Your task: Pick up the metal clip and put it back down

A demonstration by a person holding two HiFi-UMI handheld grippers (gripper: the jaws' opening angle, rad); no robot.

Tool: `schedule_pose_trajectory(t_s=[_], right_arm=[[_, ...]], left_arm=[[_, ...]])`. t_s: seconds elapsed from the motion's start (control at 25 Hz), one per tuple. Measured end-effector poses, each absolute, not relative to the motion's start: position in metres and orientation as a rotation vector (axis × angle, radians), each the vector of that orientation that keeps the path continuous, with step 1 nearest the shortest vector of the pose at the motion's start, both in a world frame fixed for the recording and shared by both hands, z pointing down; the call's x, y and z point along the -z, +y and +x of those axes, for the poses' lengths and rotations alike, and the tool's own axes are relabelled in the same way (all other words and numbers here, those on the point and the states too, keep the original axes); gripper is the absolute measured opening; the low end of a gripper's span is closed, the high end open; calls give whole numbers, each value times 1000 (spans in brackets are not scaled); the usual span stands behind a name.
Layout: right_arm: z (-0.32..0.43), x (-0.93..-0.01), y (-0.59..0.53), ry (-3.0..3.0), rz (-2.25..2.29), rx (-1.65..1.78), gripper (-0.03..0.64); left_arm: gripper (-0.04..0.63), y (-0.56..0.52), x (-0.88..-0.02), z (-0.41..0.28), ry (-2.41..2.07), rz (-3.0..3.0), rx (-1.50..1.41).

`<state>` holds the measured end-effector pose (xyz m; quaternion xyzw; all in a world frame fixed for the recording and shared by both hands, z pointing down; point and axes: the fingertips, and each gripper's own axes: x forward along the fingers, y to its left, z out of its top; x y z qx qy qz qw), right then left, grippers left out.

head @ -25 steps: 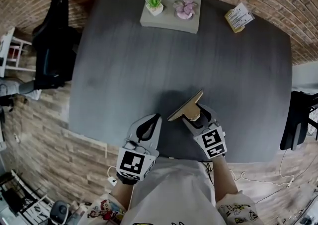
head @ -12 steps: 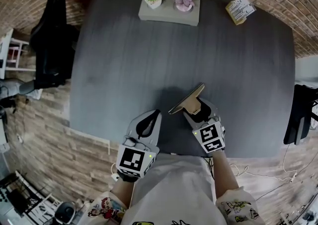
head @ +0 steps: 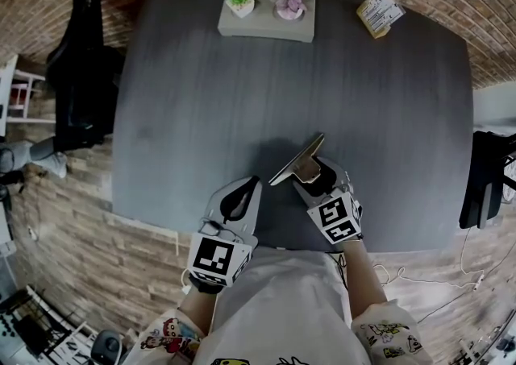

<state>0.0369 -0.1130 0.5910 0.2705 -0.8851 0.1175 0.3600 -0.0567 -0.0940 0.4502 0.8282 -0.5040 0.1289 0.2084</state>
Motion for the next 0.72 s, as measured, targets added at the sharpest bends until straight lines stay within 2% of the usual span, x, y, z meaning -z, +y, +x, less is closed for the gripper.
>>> schedule_pose_trajectory(t_s=[0.08,0.2,0.72], right_arm=[[36,-592,-113,-2280,692,-315,291],[36,-593,-114,-2288,682,-329,337],[43,-547,-119,-2367,778,-362,347]], left_arm=[[-2,-95,-448,-57,-1405,2307,-360],[-2,-97,-448,-59,-1418,2308,-351],[0,-108,-420,-73,-1502,2339,-269]])
